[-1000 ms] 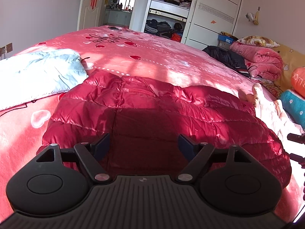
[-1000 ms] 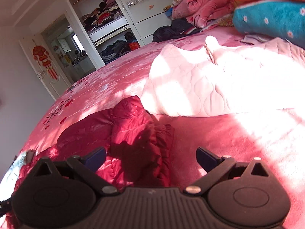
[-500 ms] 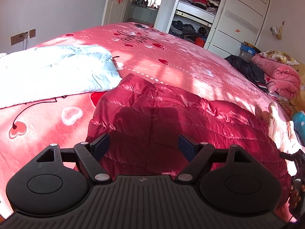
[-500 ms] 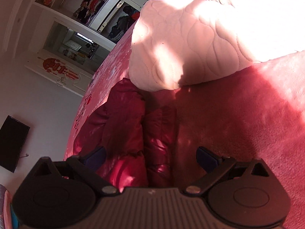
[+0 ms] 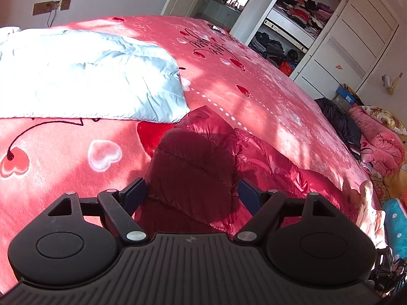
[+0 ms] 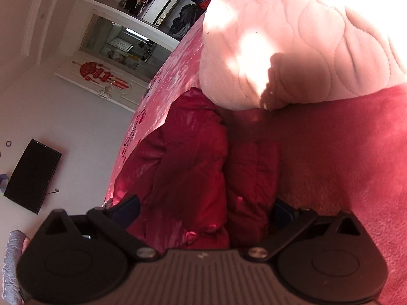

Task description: Fold large clothes

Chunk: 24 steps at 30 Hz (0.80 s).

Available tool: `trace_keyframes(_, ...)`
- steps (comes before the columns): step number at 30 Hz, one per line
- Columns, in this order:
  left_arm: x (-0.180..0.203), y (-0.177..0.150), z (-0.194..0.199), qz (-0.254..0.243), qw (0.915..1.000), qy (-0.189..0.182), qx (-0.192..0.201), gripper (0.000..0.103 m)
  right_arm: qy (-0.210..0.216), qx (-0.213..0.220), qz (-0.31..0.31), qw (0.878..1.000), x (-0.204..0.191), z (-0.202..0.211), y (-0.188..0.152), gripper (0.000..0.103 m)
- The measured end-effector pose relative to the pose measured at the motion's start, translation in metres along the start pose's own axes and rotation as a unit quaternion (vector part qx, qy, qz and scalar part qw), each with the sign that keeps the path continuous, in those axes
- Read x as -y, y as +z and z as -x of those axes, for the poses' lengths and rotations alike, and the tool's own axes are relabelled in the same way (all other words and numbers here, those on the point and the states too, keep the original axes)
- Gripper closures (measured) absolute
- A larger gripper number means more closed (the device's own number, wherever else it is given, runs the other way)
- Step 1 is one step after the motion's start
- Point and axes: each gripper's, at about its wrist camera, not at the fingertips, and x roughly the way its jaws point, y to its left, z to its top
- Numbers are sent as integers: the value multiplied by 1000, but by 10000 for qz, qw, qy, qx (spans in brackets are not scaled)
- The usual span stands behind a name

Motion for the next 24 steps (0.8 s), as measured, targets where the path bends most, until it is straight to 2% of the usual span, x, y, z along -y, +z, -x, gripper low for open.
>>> trace_keyframes(10,-26,26,-44,378,9970,-475,-490,6,187,-146,80,9997,2,-6,7,0)
trace_keyframes(17,-29,30,-73,242,9948,-556,-819,5,145,-181,245,9994,-1,-12,9,0)
trace_keyframes(24,-22,26,-96,34,9894,-851,-1175,0,167,-194,322,9992,-2,-17,11,0)
